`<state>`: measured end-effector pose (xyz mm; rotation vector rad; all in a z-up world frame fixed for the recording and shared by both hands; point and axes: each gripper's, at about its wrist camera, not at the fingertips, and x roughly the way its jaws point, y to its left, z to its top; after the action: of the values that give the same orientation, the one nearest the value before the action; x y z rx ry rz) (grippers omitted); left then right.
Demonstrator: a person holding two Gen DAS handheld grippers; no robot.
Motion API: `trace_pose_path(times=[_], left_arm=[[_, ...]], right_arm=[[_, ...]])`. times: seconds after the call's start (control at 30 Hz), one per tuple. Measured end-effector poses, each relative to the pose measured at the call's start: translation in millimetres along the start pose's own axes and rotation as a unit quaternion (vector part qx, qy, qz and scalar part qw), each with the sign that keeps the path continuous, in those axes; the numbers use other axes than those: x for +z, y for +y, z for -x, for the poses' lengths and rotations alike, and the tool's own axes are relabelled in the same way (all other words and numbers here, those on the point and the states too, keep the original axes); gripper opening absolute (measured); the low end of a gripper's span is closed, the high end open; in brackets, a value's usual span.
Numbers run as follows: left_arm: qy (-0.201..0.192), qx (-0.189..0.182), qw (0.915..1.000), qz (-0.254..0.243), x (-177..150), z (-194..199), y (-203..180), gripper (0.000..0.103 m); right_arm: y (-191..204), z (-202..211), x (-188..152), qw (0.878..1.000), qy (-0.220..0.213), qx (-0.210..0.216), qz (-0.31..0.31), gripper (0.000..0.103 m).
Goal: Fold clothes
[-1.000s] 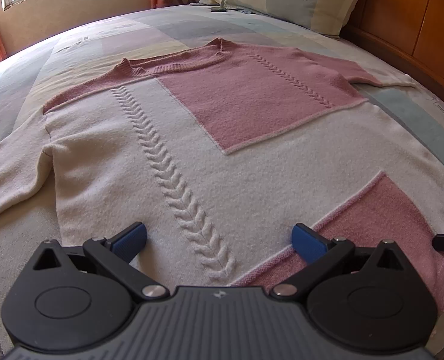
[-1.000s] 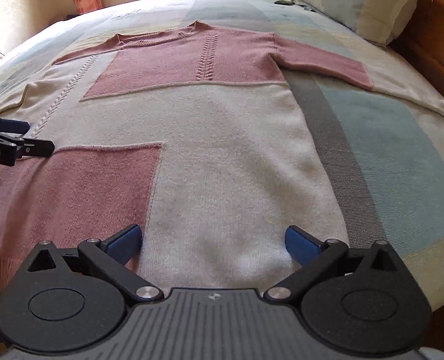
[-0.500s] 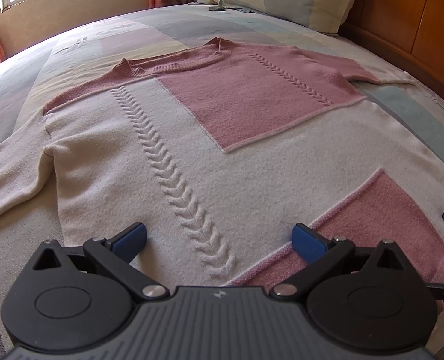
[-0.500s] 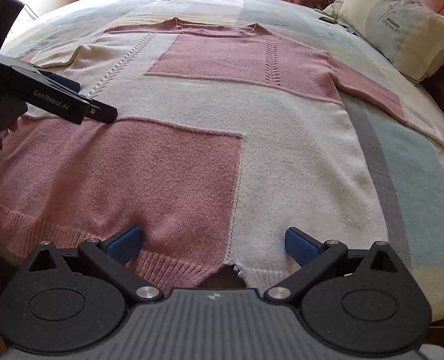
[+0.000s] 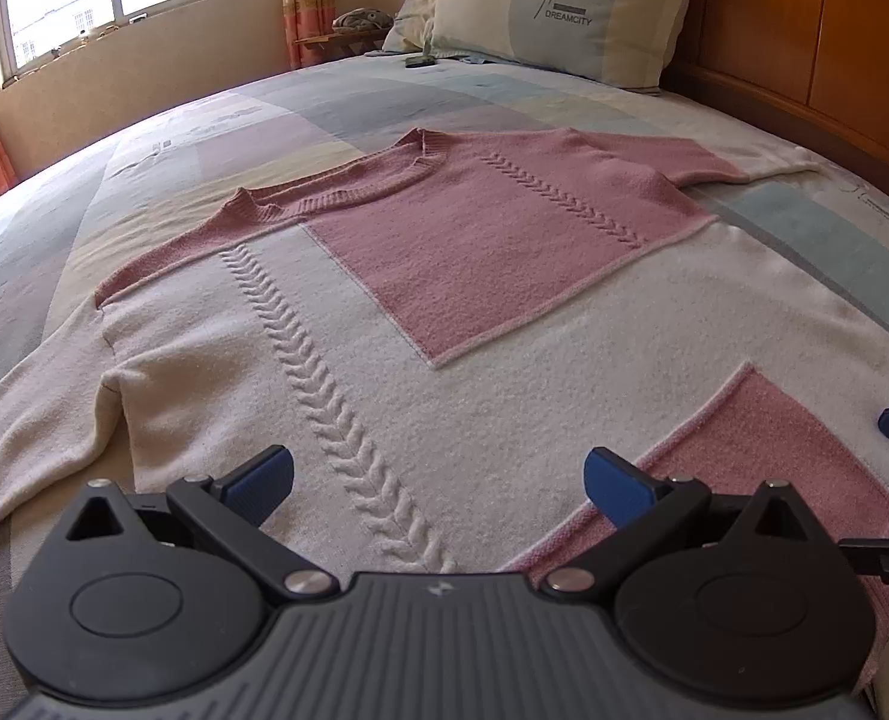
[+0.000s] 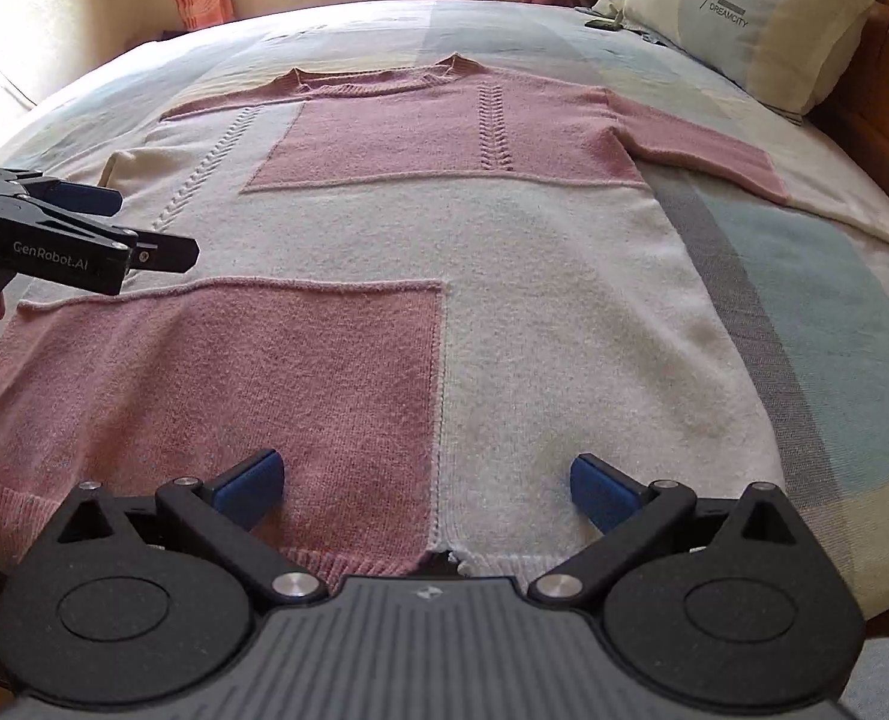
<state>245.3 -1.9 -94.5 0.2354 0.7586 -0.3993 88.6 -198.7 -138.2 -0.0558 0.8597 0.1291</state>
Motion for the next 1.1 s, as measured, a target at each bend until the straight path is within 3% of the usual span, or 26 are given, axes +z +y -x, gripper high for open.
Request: trace_pose_path(times=[0.17, 0.33, 0.4, 0.57, 0.67, 1.0, 1.1], left_arm=[[0.002, -0.01, 0.9998, 0.019, 6, -6, 2, 0.102], [0.018, -0.013, 0.9994, 0.026, 6, -19, -2, 0.102], [0.032, -0.011, 0.9992, 0.022, 4, -26, -5, 0.103], [0.022, -0.015, 0.9987, 0.044, 0, -31, -4, 0.102], [0.018, -0.01, 0.9988, 0.045, -1, -31, -5, 0.103], [-0.003, -0.013, 0.9984, 0.055, -14, -20, -4, 0.103], [0.004, -0.022, 0.9982, 0.056, -13, -17, -1, 0.102]], right_arm=[[-5, 3, -6, 1.0, 0.001, 0.004, 0.001, 0.103], [-35, 3, 6, 0.997, -0.027, 0.003, -0.07, 0.103], [-44, -6, 3, 0.996, -0.012, -0.007, -0.088, 0.103], [-31, -3, -10, 0.999, -0.028, -0.034, -0.019, 0.103], [-33, -1, -7, 0.998, -0.035, -0.047, -0.024, 0.103], [-16, -11, 44, 0.994, -0.085, -0.065, 0.018, 0.103], [-13, -32, 37, 0.997, -0.055, -0.059, 0.01, 0.103]])
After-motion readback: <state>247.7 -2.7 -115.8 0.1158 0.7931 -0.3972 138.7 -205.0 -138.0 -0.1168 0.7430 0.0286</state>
